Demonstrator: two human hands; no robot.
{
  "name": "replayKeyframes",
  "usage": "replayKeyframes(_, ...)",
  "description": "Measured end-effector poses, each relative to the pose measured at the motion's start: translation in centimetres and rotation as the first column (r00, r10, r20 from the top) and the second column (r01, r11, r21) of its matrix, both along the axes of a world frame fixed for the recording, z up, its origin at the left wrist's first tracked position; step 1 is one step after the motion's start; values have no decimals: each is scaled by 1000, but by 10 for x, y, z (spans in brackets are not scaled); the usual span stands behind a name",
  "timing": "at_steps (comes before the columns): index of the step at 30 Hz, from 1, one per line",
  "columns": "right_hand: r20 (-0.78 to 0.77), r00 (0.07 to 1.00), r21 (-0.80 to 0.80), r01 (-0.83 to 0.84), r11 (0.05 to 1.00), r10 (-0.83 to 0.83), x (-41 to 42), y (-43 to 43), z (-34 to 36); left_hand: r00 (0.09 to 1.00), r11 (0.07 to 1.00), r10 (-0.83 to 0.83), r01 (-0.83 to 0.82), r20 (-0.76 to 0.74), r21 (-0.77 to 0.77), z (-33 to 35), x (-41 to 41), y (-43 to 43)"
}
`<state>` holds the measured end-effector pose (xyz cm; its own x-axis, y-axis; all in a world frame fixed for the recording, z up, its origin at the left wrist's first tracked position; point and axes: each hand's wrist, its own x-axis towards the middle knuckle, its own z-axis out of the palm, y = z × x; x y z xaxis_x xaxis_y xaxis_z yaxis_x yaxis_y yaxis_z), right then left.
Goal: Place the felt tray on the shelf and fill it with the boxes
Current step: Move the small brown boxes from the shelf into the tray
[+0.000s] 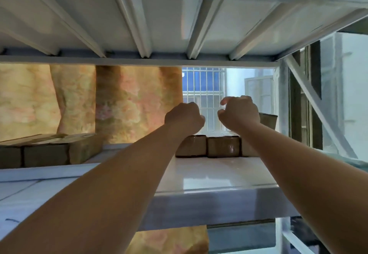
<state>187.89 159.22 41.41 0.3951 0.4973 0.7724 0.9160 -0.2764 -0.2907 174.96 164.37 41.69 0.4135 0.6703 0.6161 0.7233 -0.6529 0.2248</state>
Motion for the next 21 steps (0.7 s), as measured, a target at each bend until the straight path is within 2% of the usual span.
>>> replayKeyframes(4,22,999,-60,51,997,-50,17,1,2,1000,999,5,-7,-29,-51,2,19,5)
replayKeyframes(7,-94,990,-66,104,992,-110,28,1,14,996,992,37,-47,-84,-114,3,28,11)
replayKeyframes(11,-235,956,-129,150,980,-177,43,-1,31,961,971,53,-113,-272,-209,4,36,13)
replayKeyframes(14,-346,921,-137,138,981,-178,60,1,35,928,953,17,-128,-373,-275,0,39,13)
replayKeyframes(17,-382,903,-180,133,975,-194,73,5,31,891,947,31,-171,-453,-272,-4,38,16)
replayKeyframes(21,-449,884,-209,40,977,-132,77,7,25,888,950,8,-150,-460,-272,-4,39,18)
